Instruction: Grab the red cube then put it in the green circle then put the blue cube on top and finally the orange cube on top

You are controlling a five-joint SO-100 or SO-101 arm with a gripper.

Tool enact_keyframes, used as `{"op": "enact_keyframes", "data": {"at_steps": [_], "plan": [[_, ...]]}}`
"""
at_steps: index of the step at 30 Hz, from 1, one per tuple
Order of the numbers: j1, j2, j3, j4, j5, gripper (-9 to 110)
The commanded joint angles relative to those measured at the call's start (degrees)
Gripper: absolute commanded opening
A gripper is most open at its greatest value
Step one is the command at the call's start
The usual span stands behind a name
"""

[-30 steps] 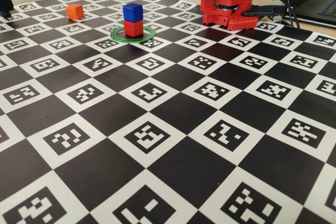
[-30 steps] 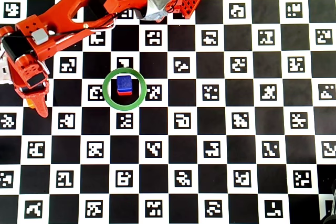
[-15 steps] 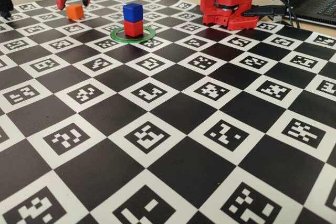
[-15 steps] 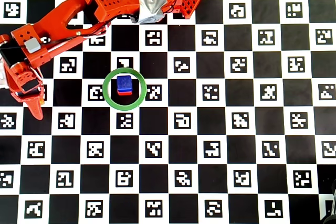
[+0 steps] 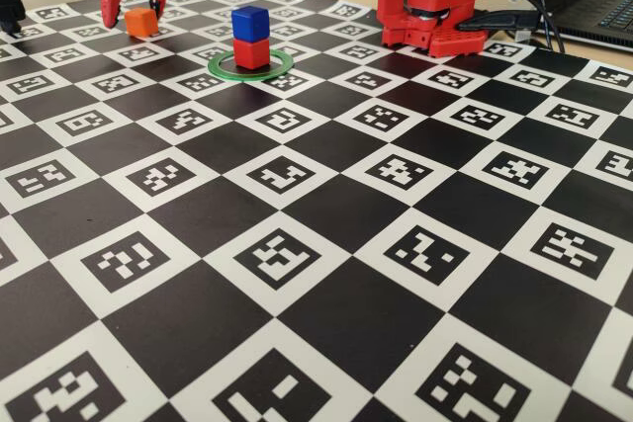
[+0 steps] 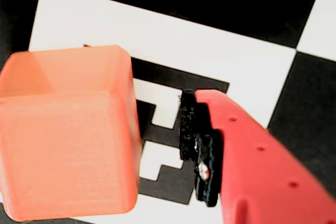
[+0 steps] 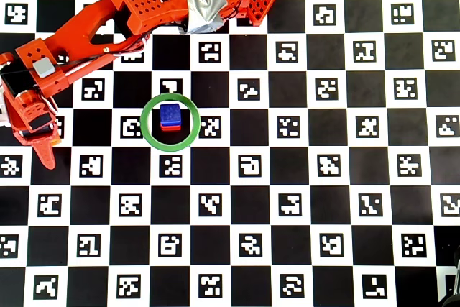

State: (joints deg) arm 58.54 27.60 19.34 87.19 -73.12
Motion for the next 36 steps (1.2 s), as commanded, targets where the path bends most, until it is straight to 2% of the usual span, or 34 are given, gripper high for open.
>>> {"op": "enact_keyframes", "data": {"at_steps": [1, 17, 27, 36], "plan": [[-1.05, 3.69, -2.55, -0.79, 0.62, 45], [-1.58, 3.69, -0.62, -1.93, 1.14, 44], [-1.58, 3.69, -0.53, -1.85, 1.32, 26], [-1.58, 3.69, -0.53, -1.76, 1.41, 17]]}}
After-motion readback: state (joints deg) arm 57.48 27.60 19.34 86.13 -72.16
